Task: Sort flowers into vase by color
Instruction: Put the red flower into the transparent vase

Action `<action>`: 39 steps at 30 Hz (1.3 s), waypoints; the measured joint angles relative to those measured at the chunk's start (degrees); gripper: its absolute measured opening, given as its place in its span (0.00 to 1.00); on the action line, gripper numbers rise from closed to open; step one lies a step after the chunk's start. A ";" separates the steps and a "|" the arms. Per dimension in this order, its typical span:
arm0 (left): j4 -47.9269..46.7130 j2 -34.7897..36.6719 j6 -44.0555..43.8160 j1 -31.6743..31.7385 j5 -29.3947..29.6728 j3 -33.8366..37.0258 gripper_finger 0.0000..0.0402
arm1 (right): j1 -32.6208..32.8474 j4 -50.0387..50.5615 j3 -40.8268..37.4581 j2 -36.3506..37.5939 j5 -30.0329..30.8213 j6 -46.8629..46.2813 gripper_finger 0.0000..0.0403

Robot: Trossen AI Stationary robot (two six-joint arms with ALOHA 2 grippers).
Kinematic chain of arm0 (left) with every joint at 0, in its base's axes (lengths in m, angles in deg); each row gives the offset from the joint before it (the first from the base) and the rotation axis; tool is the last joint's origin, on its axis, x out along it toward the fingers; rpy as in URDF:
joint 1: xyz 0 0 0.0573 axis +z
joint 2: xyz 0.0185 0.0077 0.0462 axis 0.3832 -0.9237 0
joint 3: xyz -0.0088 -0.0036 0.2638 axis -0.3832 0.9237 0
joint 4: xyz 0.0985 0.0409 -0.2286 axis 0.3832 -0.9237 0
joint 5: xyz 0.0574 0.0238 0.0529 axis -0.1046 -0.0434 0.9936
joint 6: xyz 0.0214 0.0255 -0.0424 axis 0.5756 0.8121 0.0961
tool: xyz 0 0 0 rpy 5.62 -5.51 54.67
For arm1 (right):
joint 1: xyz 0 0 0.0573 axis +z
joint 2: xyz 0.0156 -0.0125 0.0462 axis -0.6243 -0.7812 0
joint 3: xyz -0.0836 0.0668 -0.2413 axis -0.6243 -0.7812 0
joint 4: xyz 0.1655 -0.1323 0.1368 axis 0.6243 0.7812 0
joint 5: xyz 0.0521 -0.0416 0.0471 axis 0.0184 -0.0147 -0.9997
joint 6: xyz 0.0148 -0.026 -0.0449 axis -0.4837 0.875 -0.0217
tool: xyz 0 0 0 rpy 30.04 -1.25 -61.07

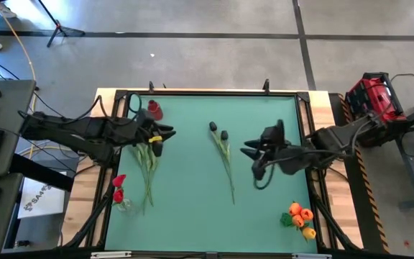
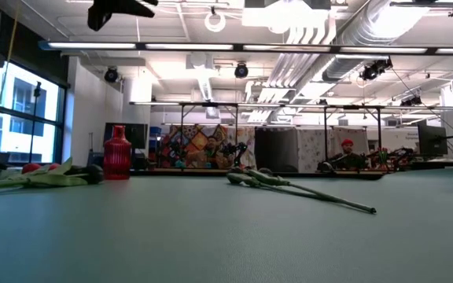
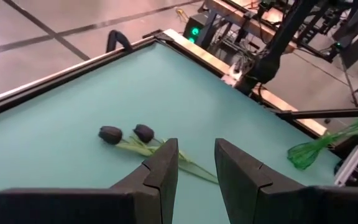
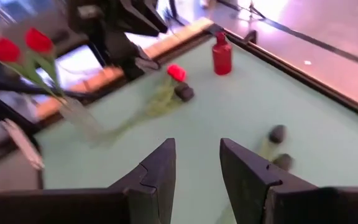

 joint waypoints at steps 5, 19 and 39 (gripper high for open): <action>-0.04 4.02 -1.20 2.06 0.20 5.43 0.23 | -0.36 -19.47 -15.38 10.29 -2.10 2.81 0.28; -23.47 3.74 -23.07 8.07 -1.71 11.05 0.23 | -9.44 -38.11 -31.82 16.48 -8.58 -0.15 0.28; -34.39 -14.28 -42.14 13.60 -8.79 11.42 0.23 | -28.72 -30.79 -32.03 16.63 -29.49 -3.52 0.28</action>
